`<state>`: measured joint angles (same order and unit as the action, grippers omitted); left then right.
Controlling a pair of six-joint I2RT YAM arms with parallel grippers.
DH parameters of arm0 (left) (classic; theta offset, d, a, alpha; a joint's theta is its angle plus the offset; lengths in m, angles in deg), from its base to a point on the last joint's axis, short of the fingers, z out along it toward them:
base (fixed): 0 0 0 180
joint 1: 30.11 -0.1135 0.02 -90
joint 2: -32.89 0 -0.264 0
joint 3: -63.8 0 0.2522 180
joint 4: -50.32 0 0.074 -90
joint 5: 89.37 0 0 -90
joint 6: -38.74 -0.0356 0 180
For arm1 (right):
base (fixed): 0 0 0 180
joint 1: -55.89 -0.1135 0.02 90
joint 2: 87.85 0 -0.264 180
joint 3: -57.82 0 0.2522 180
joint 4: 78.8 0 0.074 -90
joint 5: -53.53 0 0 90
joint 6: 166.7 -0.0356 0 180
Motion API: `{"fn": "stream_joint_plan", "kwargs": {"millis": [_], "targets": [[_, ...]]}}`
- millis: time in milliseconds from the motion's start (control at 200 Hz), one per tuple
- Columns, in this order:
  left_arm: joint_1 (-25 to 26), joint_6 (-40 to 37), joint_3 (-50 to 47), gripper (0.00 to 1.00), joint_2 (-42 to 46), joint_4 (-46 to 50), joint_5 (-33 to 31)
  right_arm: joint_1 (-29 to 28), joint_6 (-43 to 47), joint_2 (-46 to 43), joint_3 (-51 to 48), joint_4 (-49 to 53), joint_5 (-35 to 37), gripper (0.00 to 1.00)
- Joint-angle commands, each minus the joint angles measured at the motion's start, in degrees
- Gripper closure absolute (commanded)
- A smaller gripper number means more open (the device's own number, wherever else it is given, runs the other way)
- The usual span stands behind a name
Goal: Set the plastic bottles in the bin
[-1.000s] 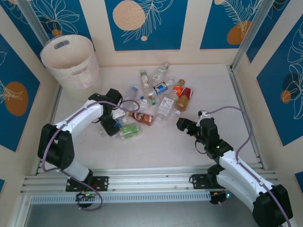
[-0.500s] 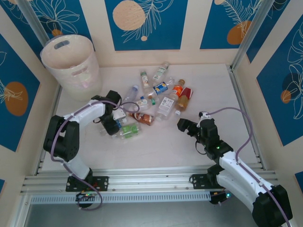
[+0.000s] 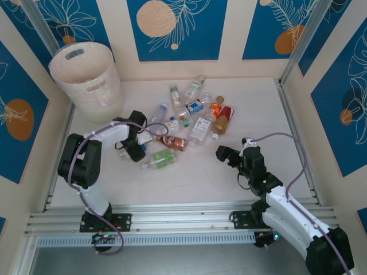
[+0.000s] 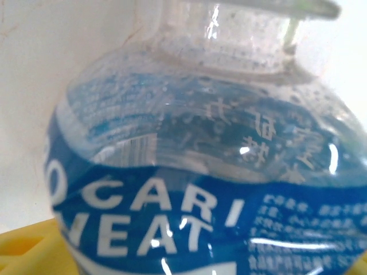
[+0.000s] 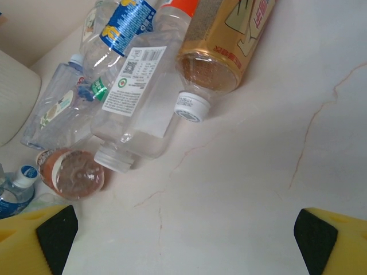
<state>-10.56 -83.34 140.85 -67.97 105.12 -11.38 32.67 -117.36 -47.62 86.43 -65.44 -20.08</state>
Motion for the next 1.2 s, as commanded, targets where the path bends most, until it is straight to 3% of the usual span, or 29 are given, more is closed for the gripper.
{"fn": "stream_joint_plan", "kwargs": {"millis": [0,365,615,680,865,1060,1195], "targets": [[-0.5,-1.0,-1.1,0.25,-0.2,-1.6,0.5,0.2,0.2,-0.9,-1.1,-0.6,1.6,0.01],[-0.8,1.1,0.9,0.7,8.8,-0.5,1.5,0.4,4.3,-2.5,-1.2,-3.5,0.0,0.01],[-0.7,10.2,9.4,0.88,18.3,8.1,5.5,0.5,6.5,-2.8,0.1,-8.8,0.6,0.01],[-0.7,12.1,9.8,1.0,21.9,7.4,7.7,0.5,7.2,-2.6,0.4,-10.9,1.1,0.01],[-0.6,19.1,9.0,1.0,30.9,-1.2,17.5,0.9,7.9,0.2,2.6,-14.0,0.7,0.01],[-0.6,32.7,1.4,1.0,36.6,-21.1,19.3,0.9,6.3,4.3,3.9,-20.0,0.5,0.0],[-0.6,40.2,2.1,1.0,37.4,-28.2,20.7,1.0,6.2,7.0,6.2,-21.7,0.2,0.0]]}}
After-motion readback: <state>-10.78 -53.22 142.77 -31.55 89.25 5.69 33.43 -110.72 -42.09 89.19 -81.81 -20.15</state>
